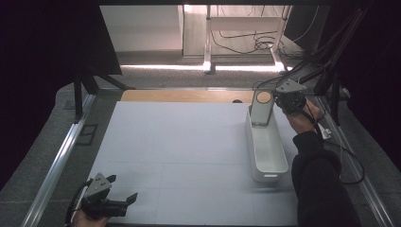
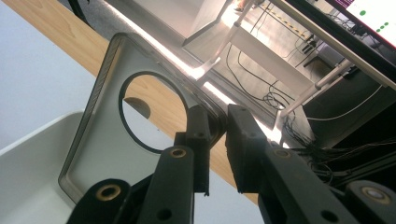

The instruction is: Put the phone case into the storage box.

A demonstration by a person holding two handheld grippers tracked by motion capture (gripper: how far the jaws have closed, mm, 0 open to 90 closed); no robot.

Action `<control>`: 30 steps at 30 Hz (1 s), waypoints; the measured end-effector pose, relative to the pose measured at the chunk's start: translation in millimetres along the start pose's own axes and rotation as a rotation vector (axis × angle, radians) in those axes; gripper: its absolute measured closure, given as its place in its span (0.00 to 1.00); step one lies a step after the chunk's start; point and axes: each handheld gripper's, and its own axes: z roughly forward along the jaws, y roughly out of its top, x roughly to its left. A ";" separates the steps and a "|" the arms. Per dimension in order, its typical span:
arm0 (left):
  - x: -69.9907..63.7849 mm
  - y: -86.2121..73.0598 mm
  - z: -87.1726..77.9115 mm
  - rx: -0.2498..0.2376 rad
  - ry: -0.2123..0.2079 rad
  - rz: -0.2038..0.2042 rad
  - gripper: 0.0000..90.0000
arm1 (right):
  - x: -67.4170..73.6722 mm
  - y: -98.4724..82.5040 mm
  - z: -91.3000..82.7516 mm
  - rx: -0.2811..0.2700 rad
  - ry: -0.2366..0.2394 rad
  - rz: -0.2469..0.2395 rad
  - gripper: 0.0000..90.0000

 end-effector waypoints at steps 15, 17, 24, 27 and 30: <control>0.1 -0.1 0.0 0.000 0.000 -0.001 0.00 | 4.8 -7.5 7.7 -0.011 -0.013 -0.008 0.87; 0.1 0.0 0.1 0.000 0.000 -0.001 0.00 | 5.1 -7.9 7.8 -0.014 -0.015 -0.008 0.87; 0.0 0.0 0.2 0.001 -0.001 -0.001 0.00 | 5.3 -8.6 8.9 -0.021 -0.018 -0.006 0.86; 0.0 0.0 0.3 0.002 -0.001 -0.001 0.00 | 5.3 -8.4 8.8 -0.020 -0.016 -0.007 0.86; 0.1 0.0 0.2 0.001 -0.001 -0.001 0.00 | 5.4 -8.6 8.6 -0.020 -0.021 -0.008 0.85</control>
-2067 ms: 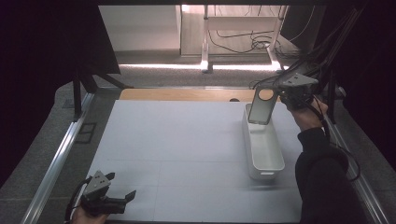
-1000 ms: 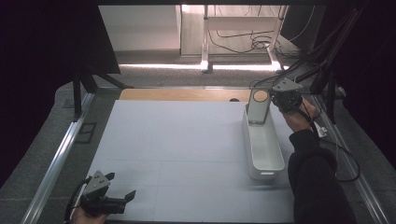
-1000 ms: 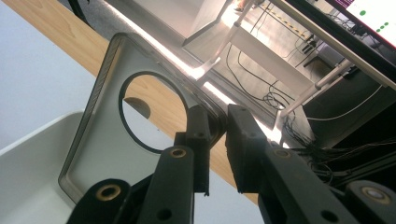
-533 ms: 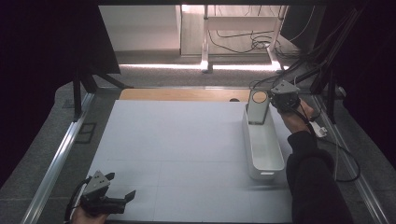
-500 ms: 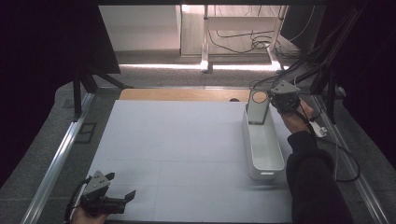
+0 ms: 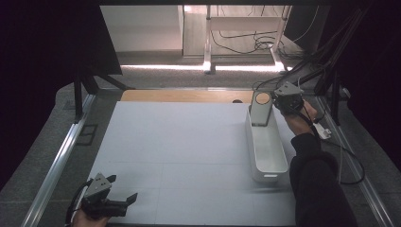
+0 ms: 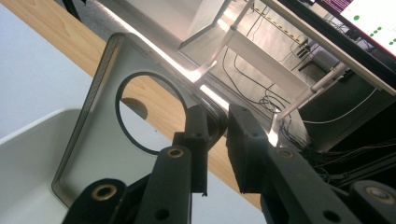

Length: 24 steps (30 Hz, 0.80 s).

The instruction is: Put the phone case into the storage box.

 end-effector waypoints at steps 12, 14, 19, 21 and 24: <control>-0.1 0.0 0.0 0.000 0.000 0.000 0.00 | -1.0 -0.3 -1.1 -0.001 -0.008 0.008 0.78; -0.1 0.0 0.0 0.000 0.000 0.001 0.00 | -1.1 -0.4 -1.6 -0.001 -0.008 0.010 0.77; -0.2 0.0 -0.1 0.001 0.000 0.001 0.00 | -1.5 -1.2 -2.9 -0.004 -0.005 0.012 0.74; -0.2 0.1 0.0 0.001 -0.001 0.001 0.00 | -1.8 -1.5 -3.8 -0.001 -0.003 0.013 0.72; 0.0 0.0 0.0 0.001 0.000 -0.001 0.00 | -1.6 -2.0 -5.3 -0.001 0.004 0.020 0.70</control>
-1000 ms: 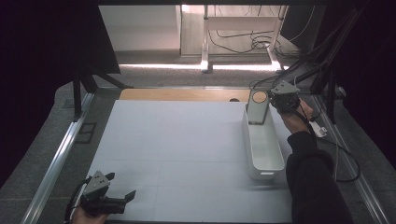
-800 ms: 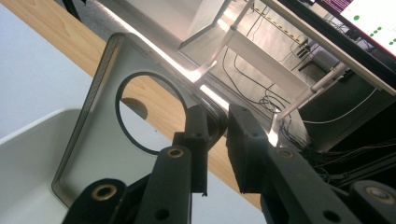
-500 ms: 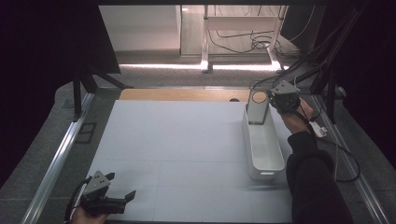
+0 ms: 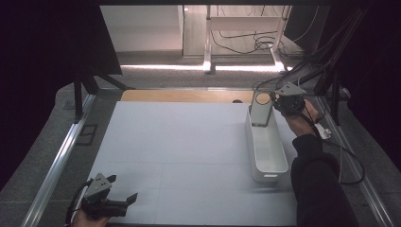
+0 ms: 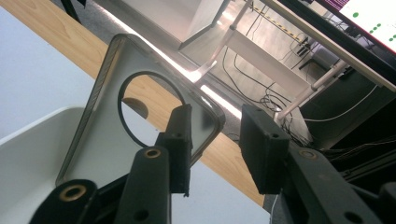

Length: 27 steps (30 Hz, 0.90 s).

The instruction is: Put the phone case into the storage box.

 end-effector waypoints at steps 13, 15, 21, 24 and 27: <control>0.6 -0.3 -0.7 -0.006 -0.004 -0.004 0.00 | -1.4 -2.3 -16.2 0.003 0.059 0.084 0.50; 0.5 -0.3 -0.8 -0.007 -0.004 -0.004 0.00 | 0.2 -3.0 -20.8 0.012 0.075 0.114 0.46; 1.1 -0.6 -1.3 -0.010 -0.010 -0.009 0.00 | 1.8 -5.3 -29.7 0.028 0.103 0.168 0.40; 1.7 -0.8 -1.6 -0.013 -0.013 -0.011 0.00 | 1.9 -6.9 -35.7 0.039 0.132 0.210 0.35; 1.7 -0.8 -1.6 -0.013 -0.014 -0.011 0.00 | 3.3 -7.5 -41.2 0.049 0.144 0.214 0.32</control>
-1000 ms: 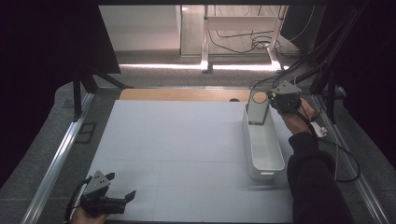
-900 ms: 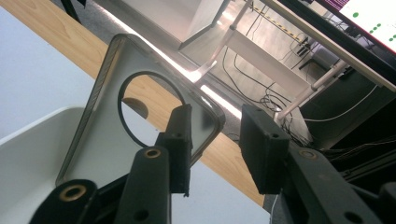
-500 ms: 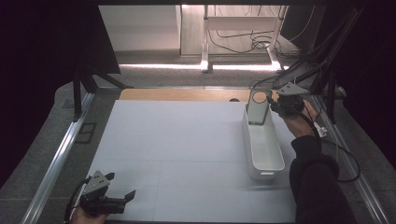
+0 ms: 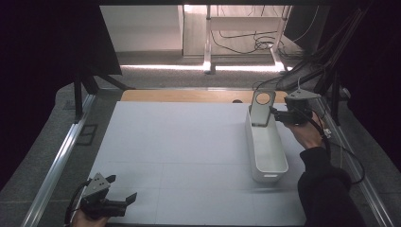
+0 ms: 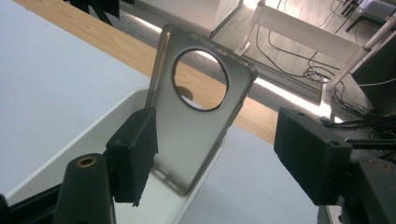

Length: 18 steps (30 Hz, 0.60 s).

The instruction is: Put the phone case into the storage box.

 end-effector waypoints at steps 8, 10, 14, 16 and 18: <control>0.7 -0.2 -0.1 -0.002 0.000 -0.007 0.00 | 7.5 -3.0 -11.1 0.032 0.052 0.050 0.24; 0.8 -0.2 -0.2 -0.003 -0.001 -0.007 0.00 | 9.3 -3.6 -13.1 0.029 0.064 0.058 0.24; 0.9 -0.3 -0.3 -0.003 -0.001 -0.008 0.00 | 15.3 -5.3 -19.0 0.041 0.091 0.081 0.21; 0.9 -0.5 -0.4 -0.003 -0.002 -0.012 0.00 | 19.5 -6.8 -22.7 0.045 0.095 0.075 0.20; 1.1 -0.5 -0.4 -0.003 -0.003 -0.014 0.00 | 22.1 -8.1 -25.5 0.053 0.104 0.084 0.19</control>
